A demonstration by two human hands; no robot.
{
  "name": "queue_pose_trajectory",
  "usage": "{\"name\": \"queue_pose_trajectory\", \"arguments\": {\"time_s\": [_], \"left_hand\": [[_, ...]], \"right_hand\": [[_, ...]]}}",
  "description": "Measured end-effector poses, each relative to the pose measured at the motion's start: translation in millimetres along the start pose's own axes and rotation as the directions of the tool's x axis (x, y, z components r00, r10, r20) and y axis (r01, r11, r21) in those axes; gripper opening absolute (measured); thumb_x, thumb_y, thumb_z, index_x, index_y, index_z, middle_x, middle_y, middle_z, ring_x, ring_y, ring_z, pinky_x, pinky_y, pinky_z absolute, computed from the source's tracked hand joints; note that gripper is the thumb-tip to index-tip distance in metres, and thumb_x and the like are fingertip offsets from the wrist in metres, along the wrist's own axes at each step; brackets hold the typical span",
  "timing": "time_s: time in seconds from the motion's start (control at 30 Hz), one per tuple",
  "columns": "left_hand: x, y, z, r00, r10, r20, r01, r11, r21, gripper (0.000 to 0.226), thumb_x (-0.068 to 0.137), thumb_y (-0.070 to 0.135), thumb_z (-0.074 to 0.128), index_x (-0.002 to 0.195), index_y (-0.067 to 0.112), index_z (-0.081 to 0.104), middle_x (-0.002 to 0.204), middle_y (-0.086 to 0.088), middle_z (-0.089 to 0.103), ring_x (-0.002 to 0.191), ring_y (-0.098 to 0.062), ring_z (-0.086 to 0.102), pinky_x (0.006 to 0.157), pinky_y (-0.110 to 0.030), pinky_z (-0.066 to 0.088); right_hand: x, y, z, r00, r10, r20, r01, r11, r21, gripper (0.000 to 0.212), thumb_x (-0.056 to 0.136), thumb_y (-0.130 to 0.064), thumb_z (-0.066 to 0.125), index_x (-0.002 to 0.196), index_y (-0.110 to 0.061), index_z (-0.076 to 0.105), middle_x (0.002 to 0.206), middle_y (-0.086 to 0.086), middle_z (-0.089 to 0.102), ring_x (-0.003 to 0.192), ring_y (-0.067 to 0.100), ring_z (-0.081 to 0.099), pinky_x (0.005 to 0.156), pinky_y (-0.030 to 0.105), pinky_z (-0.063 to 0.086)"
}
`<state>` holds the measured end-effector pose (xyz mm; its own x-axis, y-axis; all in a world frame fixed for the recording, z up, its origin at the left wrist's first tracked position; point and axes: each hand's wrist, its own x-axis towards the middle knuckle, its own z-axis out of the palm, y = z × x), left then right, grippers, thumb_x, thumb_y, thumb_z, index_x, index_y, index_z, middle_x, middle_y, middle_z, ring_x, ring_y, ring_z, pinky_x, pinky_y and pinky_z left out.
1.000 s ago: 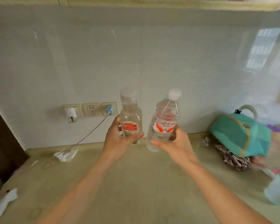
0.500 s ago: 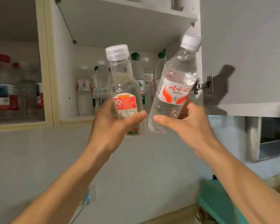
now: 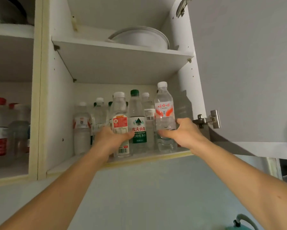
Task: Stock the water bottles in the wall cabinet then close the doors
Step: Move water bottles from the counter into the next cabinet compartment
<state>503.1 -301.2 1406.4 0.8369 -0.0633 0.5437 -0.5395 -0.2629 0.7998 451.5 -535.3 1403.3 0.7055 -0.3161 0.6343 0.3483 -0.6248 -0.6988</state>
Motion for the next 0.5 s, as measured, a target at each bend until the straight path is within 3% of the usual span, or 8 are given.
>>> {"name": "queue_pose_trajectory", "arguments": {"time_s": [0.1, 0.2, 0.4, 0.5], "left_hand": [[12.1, -2.6, 1.9, 0.999, 0.033, 0.017, -0.035, 0.993, 0.111, 0.023, 0.077, 0.035, 0.085, 0.091, 0.026, 0.069, 0.087, 0.005, 0.074, 0.083, -0.014, 0.070, 0.070, -0.032, 0.054], [17.0, -1.6, 7.2, 0.998, 0.044, 0.041, -0.051, 0.976, 0.211, 0.024, 0.080, 0.038, 0.083, 0.094, 0.024, 0.070, 0.089, 0.002, 0.075, 0.083, -0.017, 0.071, 0.079, -0.039, 0.058], [23.7, 3.0, 26.9, 0.996, 0.063, 0.059, -0.080, 0.939, 0.333, 0.033, 0.082, 0.048, 0.078, 0.093, 0.018, 0.068, 0.079, -0.001, 0.071, 0.071, -0.016, 0.067, 0.063, -0.029, 0.051], [29.3, 2.7, 40.0, 0.995, 0.062, 0.072, -0.082, 0.942, 0.325, 0.033, 0.083, 0.048, 0.078, 0.094, 0.017, 0.069, 0.083, -0.004, 0.073, 0.078, -0.020, 0.071, 0.074, -0.035, 0.058]], "right_hand": [[7.5, 7.7, 6.1, 0.999, -0.019, -0.045, 0.013, 0.992, -0.122, 0.047, 0.074, -0.057, 0.083, 0.111, -0.031, 0.072, 0.102, -0.007, 0.075, 0.091, 0.017, 0.070, 0.086, 0.040, 0.058], [13.9, 16.2, 8.7, 0.998, -0.030, -0.056, 0.021, 0.987, -0.161, 0.048, 0.077, -0.058, 0.080, 0.117, -0.032, 0.071, 0.101, -0.004, 0.076, 0.087, 0.021, 0.071, 0.086, 0.043, 0.058], [25.7, 35.1, 13.8, 0.995, -0.036, -0.096, 0.020, 0.987, -0.161, 0.051, 0.081, -0.055, 0.077, 0.124, -0.031, 0.066, 0.112, -0.005, 0.075, 0.100, 0.021, 0.069, 0.091, 0.045, 0.057], [26.9, 42.3, 18.7, 0.989, -0.045, -0.139, 0.010, 0.969, -0.246, 0.053, 0.082, -0.057, 0.074, 0.126, -0.029, 0.062, 0.112, -0.001, 0.073, 0.104, 0.026, 0.067, 0.088, 0.043, 0.056]]}}
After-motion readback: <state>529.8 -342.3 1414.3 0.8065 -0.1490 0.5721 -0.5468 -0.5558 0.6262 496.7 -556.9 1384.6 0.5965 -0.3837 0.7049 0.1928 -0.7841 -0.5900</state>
